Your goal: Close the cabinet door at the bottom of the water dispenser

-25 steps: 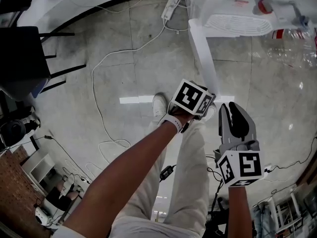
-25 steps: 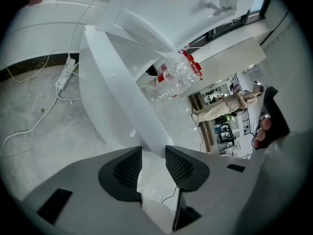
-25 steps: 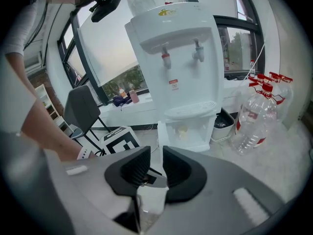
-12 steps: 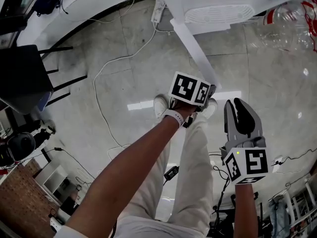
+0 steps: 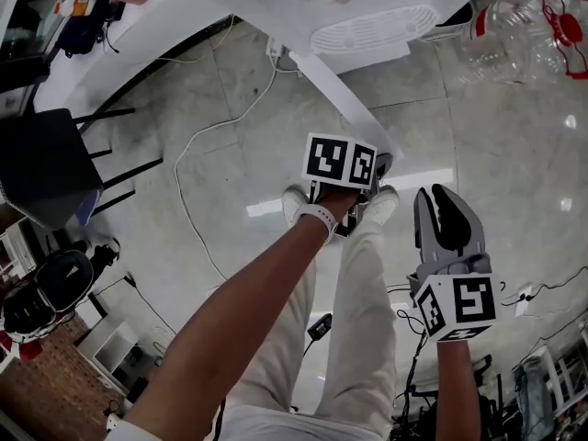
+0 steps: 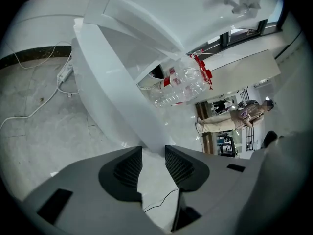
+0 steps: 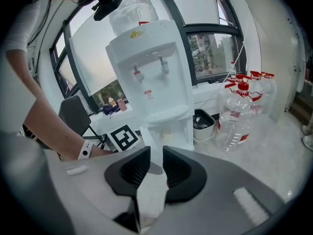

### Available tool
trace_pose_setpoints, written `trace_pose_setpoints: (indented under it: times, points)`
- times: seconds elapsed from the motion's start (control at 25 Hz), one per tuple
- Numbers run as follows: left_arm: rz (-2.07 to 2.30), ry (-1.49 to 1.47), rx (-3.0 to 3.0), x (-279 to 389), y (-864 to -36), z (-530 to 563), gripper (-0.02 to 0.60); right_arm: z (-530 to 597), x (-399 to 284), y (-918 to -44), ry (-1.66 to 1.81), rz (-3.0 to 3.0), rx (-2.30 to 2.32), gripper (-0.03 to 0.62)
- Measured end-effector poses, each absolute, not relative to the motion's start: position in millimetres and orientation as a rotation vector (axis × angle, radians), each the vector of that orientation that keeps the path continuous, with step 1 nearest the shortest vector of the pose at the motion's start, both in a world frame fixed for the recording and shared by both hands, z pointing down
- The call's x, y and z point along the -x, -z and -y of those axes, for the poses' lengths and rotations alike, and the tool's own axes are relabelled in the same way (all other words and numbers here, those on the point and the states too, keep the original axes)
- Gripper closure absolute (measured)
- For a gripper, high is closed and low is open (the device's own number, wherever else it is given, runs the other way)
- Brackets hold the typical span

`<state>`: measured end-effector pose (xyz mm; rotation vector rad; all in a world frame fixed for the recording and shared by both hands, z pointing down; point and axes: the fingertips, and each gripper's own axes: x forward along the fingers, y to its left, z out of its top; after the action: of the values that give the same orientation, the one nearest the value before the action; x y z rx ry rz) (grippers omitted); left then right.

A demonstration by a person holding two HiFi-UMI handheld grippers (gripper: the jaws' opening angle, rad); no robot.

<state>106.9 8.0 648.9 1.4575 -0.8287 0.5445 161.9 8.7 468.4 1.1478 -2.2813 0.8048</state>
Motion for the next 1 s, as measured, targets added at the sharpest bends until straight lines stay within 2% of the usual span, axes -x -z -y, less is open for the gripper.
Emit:
trace_pose_setpoints:
  times: [1.0]
  points:
    - [0.864, -0.407, -1.362, -142, -644, 48, 0.433, 18, -203, -463, -0.873, 2.267, -1.282, 0.505]
